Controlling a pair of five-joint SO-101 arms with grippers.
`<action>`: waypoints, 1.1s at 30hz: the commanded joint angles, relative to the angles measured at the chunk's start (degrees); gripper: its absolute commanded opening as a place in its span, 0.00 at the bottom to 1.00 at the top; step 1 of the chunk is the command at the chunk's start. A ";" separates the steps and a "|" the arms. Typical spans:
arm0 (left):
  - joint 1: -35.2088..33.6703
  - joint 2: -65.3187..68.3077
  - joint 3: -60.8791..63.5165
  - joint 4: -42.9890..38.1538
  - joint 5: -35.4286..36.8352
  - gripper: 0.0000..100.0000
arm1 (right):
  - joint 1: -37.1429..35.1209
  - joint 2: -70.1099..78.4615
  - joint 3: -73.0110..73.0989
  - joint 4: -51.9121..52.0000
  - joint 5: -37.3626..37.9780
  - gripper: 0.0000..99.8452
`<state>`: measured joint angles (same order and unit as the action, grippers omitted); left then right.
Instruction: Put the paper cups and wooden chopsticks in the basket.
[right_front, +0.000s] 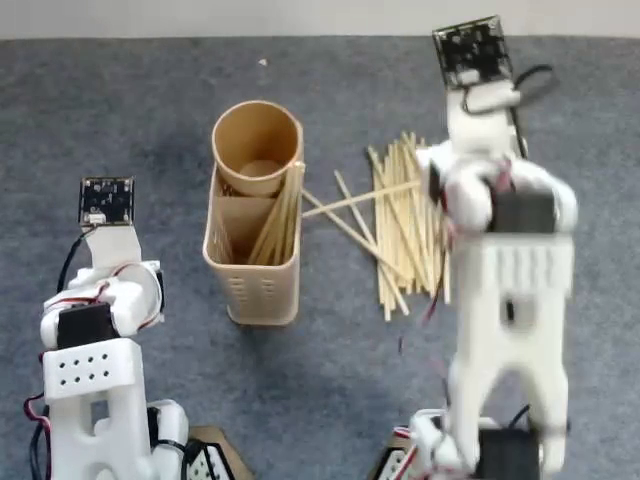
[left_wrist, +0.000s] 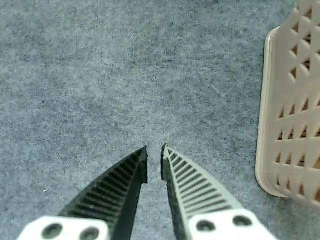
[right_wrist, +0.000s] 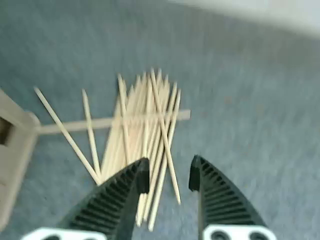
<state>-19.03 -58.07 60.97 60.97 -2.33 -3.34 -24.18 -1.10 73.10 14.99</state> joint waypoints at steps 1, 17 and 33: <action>0.13 -0.92 -0.22 -0.97 -0.44 0.09 | 2.24 12.70 3.74 -6.73 1.49 0.14; 0.13 -0.92 -0.22 -0.97 -0.44 0.09 | -2.95 32.40 11.30 -17.36 1.76 0.14; 0.13 -0.92 -0.22 -0.97 -0.44 0.09 | -3.38 40.75 11.30 -22.99 1.67 0.14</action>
<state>-19.03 -58.07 60.97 60.97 -2.33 -6.42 17.05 10.51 50.86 16.13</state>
